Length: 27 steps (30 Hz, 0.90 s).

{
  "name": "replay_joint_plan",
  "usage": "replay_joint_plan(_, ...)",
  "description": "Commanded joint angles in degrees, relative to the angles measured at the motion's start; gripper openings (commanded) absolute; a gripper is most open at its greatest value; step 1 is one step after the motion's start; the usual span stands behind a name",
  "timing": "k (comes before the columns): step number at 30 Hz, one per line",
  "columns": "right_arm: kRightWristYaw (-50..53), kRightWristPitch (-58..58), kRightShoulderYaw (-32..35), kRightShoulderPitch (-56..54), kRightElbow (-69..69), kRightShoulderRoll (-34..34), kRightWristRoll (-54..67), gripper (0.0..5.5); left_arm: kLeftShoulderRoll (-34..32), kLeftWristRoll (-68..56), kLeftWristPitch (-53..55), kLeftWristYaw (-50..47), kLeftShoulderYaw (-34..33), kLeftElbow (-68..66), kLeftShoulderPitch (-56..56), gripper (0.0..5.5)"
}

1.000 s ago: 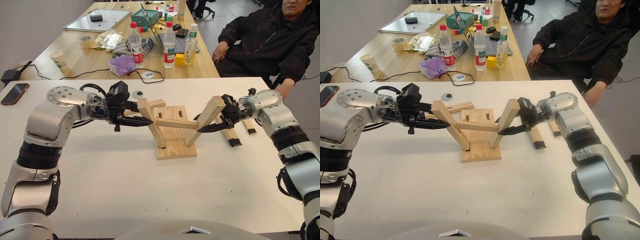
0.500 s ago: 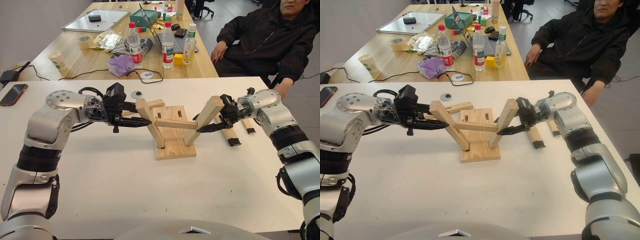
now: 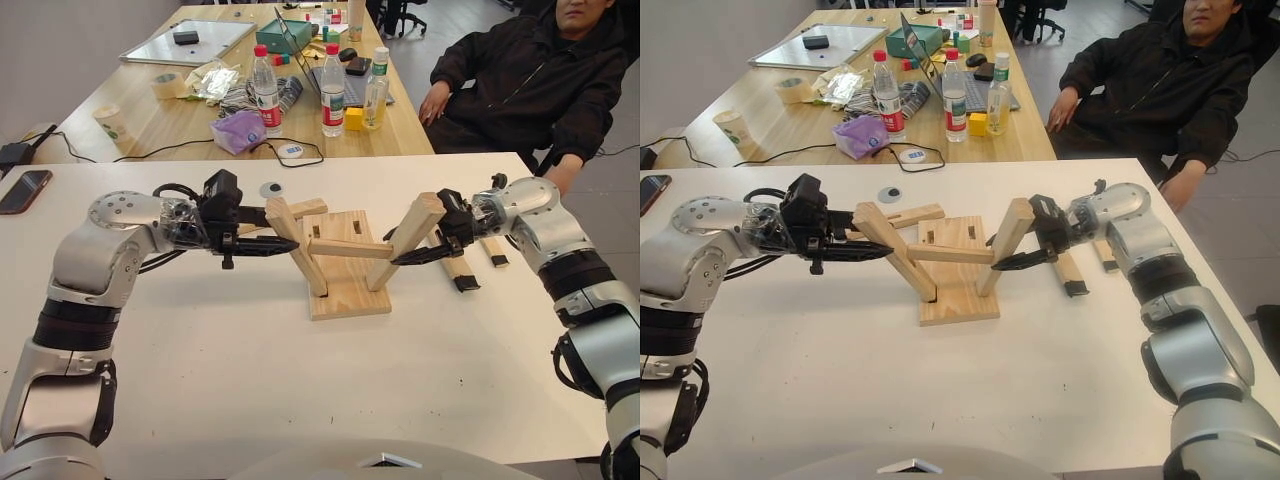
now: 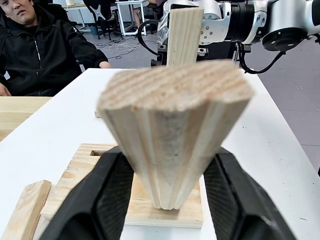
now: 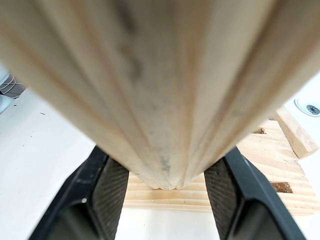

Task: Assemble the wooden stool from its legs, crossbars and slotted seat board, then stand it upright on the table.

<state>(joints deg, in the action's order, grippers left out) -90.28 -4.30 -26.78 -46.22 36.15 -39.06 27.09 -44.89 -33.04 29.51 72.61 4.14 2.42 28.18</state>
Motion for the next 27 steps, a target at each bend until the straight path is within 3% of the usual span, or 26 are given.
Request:
replay_joint_plan(1,-0.89,2.69,-11.61,9.24,4.90,-5.41,-20.21,2.06,-5.11,2.83,2.18,-1.61,-3.13,-2.89,-5.84,2.03)
replay_joint_plan(27,2.42,3.87,-13.09,10.05,6.95,-4.71,-20.87,2.06,-5.56,-1.11,0.84,-2.65,-7.00,3.49,-13.19,2.03)
